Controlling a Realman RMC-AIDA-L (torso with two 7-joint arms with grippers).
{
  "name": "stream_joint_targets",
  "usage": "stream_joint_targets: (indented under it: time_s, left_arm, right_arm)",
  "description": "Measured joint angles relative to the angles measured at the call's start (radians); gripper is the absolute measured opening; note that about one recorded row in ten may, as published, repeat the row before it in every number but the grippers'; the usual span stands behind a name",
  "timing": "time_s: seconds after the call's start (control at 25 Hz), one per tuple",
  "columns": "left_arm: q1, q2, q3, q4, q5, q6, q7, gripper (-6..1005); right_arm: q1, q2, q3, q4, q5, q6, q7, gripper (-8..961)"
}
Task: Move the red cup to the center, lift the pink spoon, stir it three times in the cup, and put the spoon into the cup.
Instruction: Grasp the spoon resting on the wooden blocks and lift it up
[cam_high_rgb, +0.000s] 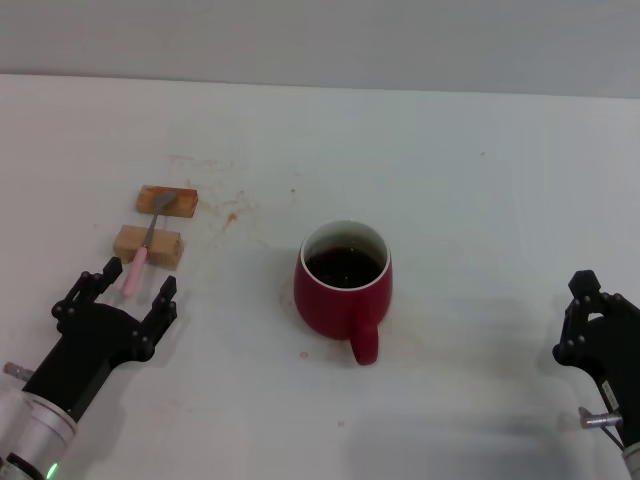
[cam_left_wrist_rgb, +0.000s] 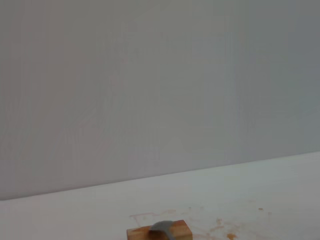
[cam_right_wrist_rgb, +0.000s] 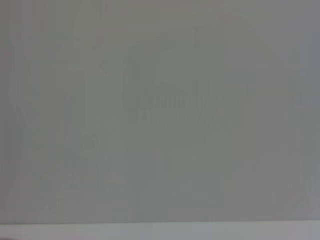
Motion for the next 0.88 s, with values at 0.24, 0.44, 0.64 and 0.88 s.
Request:
stream_joint_targets:
  time_s: [0.24,0.44,0.64,0.88]
  left_arm:
    - [0.0,0.0,-0.001,-0.002,-0.001,-0.001,0.001,673]
    - [-0.006,0.0,-0.001,0.0,-0.001,-0.001,0.001,640]
    - [-0.006,0.0,0.0,-0.002,-0.001,-0.003,0.0,637]
    - [-0.006,0.0,0.001,-0.005,-0.001,-0.017,-0.006,630]
  right_arm:
    - [-0.001,0.0,-0.002,0.0,0.0,0.0,0.0,1]
    - [-0.001,0.0,-0.007,0.0,0.0,0.0,0.0,1]
    - [0.0,0.0,-0.01,0.0,0.0,0.0,0.0,1]
    - [0.0,0.0,-0.01,0.0,0.0,0.0,0.0,1]
